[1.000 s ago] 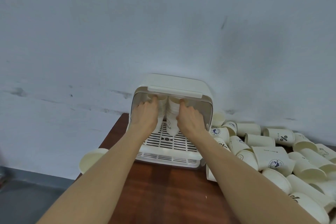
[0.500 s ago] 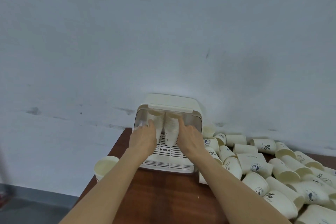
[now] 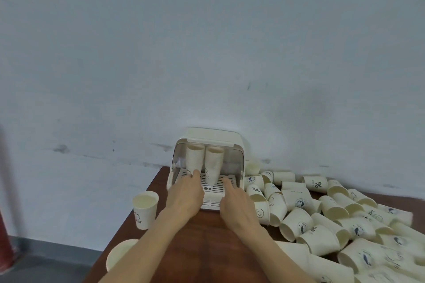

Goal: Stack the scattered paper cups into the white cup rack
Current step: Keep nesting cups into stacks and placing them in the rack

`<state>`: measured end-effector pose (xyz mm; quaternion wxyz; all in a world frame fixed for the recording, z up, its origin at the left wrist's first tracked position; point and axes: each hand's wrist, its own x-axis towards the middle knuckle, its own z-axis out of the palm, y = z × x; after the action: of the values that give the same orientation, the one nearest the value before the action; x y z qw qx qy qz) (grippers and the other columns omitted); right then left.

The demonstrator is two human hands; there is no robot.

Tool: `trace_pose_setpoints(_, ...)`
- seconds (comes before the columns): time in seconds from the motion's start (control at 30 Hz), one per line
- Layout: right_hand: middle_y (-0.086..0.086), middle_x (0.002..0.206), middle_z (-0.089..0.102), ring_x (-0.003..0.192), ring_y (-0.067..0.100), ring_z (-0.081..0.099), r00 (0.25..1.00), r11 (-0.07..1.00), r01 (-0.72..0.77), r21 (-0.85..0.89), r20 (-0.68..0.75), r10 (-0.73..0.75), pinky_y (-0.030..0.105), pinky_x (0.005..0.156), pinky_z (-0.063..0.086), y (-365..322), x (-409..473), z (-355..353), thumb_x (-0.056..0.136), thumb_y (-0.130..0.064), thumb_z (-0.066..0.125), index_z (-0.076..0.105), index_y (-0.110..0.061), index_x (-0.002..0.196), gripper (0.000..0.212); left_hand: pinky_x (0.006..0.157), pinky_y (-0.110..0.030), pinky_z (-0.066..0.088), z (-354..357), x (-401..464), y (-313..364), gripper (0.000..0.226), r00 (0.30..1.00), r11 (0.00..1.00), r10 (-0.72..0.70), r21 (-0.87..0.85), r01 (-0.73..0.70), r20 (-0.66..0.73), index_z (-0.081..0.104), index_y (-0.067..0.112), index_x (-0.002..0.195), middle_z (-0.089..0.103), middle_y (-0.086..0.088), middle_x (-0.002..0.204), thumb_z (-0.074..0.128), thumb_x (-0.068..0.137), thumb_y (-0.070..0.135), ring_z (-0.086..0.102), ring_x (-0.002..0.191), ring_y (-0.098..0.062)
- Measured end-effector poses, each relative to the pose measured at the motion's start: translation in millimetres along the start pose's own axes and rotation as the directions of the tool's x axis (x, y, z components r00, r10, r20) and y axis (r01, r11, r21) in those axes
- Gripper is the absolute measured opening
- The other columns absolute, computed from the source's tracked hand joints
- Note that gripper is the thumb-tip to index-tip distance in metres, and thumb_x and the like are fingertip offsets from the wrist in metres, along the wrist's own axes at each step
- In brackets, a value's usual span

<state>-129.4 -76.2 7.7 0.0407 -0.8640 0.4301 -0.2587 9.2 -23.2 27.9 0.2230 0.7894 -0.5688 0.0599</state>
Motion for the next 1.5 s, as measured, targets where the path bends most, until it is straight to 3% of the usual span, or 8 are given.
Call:
trace_pose_setpoints(0.27, 0.004, 0.103, 0.063, 0.097, 0.023, 0.058, 0.995, 0.993, -0.095, 0.067, -0.005, 0.095, 0.035, 0.071, 0.042, 23.2, -63.1, -20.0, 0.089, -0.014, 0.041, 0.030, -0.022, 0.145, 0.058, 0.077, -0.038, 0.045, 12.1, -47.7, 22.1, 0.033, 0.998, 0.996, 0.065, -0.059, -0.065, -0.008, 0.042, 0.017, 0.128, 0.059, -0.002, 0.120, 0.041, 0.096, 0.024, 0.057, 0.108, -0.025)
trace_pose_setpoints(0.57, 0.005, 0.116, 0.061, 0.108, 0.024, 0.057, 0.976, 0.976, -0.213, 0.054, 0.053, 0.210, 0.034, 0.086, 0.045, 52.9, -87.5, -31.2, 0.091, -0.016, 0.041, 0.033, -0.023, 0.144, 0.054, 0.094, -0.038, 0.044, 57.1, -43.9, 57.9, 0.039, 0.963, 0.982, 0.179, -0.090, -0.163, 0.203, 0.044, 0.021, 0.134, 0.054, 0.000, 0.130, 0.043, 0.096, 0.029, 0.051, 0.119, -0.022)
trace_pose_setpoints(0.67, 0.004, 0.124, 0.059, 0.114, 0.025, 0.055, 0.973, 0.973, -0.228, 0.025, 0.047, 0.226, 0.037, 0.092, 0.045, 66.4, -86.6, -38.7, 0.090, -0.017, 0.041, 0.033, -0.023, 0.145, 0.055, 0.092, -0.039, 0.043, 73.5, -27.9, 80.5, 0.038, 0.936, 0.971, 0.238, -0.061, -0.230, 0.260, 0.046, 0.019, 0.132, 0.053, -0.004, 0.128, 0.043, 0.094, 0.023, 0.051, 0.118, -0.025)
trace_pose_setpoints(0.77, 0.004, 0.122, 0.060, 0.115, 0.025, 0.055, 0.963, 0.964, -0.265, 0.006, 0.054, 0.264, 0.037, 0.087, 0.045, 79.8, -83.8, -46.8, 0.089, -0.016, 0.039, 0.033, -0.024, 0.143, 0.054, 0.086, -0.040, 0.044, 88.7, -14.2, 101.8, 0.035, 0.907, 0.949, 0.301, 0.001, -0.316, 0.295, 0.047, 0.017, 0.127, 0.052, -0.008, 0.121, 0.043, 0.092, 0.013, 0.052, 0.113, -0.028)
trace_pose_setpoints(0.9, 0.004, 0.111, 0.063, 0.105, 0.026, 0.057, 0.960, 0.960, -0.280, -0.020, 0.023, 0.281, 0.036, 0.074, 0.041, 99.2, -73.3, -53.5, 0.090, -0.013, 0.039, 0.037, -0.023, 0.138, 0.048, 0.087, -0.041, 0.044, 108.1, 7.3, 118.3, 0.052, 0.878, 0.898, 0.390, 0.096, -0.429, 0.277, 0.037, 0.019, 0.137, 0.042, -0.010, 0.136, 0.048, 0.089, 0.003, 0.046, 0.118, -0.029)
trace_pose_setpoints(1.07, 0.002, 0.105, 0.063, 0.102, 0.023, 0.057, 0.962, 0.962, -0.274, -0.015, 0.004, 0.274, 0.035, 0.075, 0.044, 111.6, -64.7, -54.8, 0.093, -0.016, 0.041, 0.034, -0.025, 0.141, 0.049, 0.088, -0.044, 0.042, 123.5, 22.4, 136.9, 0.061, 0.836, 0.806, 0.477, 0.245, -0.539, 0.272, 0.016, 0.026, 0.149, 0.032, -0.019, 0.141, 0.043, 0.096, 0.010, 0.036, 0.125, -0.037)
trace_pose_setpoints(1.27, 0.005, 0.108, 0.063, 0.103, 0.026, 0.057, 0.961, 0.961, -0.274, -0.038, 0.019, 0.275, 0.038, 0.076, 0.044, 115.0, -62.4, -56.2, 0.093, -0.016, 0.040, 0.038, -0.022, 0.136, 0.044, 0.088, -0.045, 0.045, 134.1, 27.6, 135.6, 0.045, 0.850, 0.795, 0.427, 0.321, -0.515, 0.307, 0.033, 0.020, 0.142, 0.032, -0.017, 0.140, 0.042, 0.098, 0.015, 0.039, 0.123, -0.037)
trace_pose_setpoints(1.5, 0.005, 0.100, 0.063, 0.095, 0.027, 0.059, 0.957, 0.957, -0.284, -0.055, 0.038, 0.286, 0.038, 0.069, 0.043, 106.2, -61.3, -56.9, 0.088, -0.011, 0.041, 0.045, -0.021, 0.122, 0.036, 0.085, -0.045, 0.040, 112.3, 21.0, 143.5, 0.032, 0.798, 0.710, 0.534, 0.363, -0.603, 0.280, 0.049, 0.009, 0.128, 0.044, -0.018, 0.129, 0.038, 0.098, 0.010, 0.046, 0.116, -0.037)
